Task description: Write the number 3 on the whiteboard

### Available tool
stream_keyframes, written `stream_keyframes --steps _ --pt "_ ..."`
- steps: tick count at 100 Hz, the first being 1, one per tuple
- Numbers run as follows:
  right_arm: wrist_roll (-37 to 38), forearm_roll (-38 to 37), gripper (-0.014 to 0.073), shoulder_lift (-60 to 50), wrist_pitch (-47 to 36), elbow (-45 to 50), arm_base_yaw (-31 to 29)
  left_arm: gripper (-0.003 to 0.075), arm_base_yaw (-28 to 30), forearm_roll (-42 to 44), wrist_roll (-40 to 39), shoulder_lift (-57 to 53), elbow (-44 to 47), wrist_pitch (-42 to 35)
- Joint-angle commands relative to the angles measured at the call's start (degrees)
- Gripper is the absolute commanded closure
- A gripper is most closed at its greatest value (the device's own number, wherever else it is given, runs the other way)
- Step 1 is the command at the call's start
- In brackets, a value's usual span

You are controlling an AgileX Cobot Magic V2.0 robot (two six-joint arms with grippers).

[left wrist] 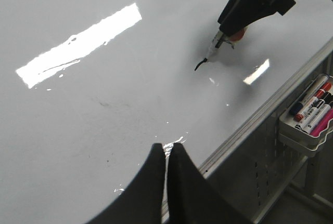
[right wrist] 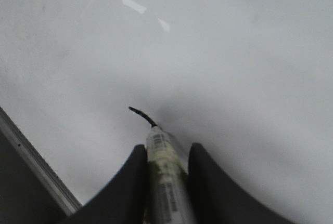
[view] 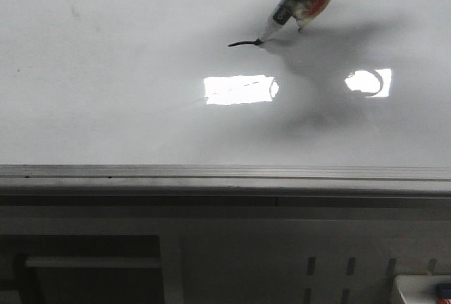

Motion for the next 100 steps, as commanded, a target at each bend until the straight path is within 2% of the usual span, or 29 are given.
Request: stream_keyframes --steps 1,16,27,44,67,82,100 --pt "-0.14 -0.98 0.0646 -0.75 -2.38 0.54 1.10 0.0741 0.33 -1.76 -0.71 0.68 -1.34 -4.75" --pt "-0.14 0.34 0.0646 1.01 -6.52 1.84 4.88 0.0741 0.33 -1.76 -0.71 0.68 -1.34 -5.57" --pt "-0.05 0.77 0.0646 1.99 -8.13 1.84 5.10 0.0741 0.33 -1.76 -0.71 0.68 -1.34 -6.09" --pt "-0.05 0.77 0.0646 1.80 -8.23 1.84 2.05 0.0741 0.33 -1.76 -0.71 0.68 -1.34 -6.09" --pt "-0.05 0.77 0.0646 0.45 -4.20 1.84 -3.23 0.0741 0.33 -1.76 -0.71 0.68 -1.34 -6.09" --pt "-0.05 0.55 0.0646 -0.86 -3.77 2.50 -3.59 0.0741 0.33 -1.76 -0.71 0.68 -1.34 -6.09" --pt "0.05 5.98 0.0646 -0.80 -4.93 5.64 -2.44 0.0741 0.33 -1.76 -0.71 0.68 -1.34 -6.09"
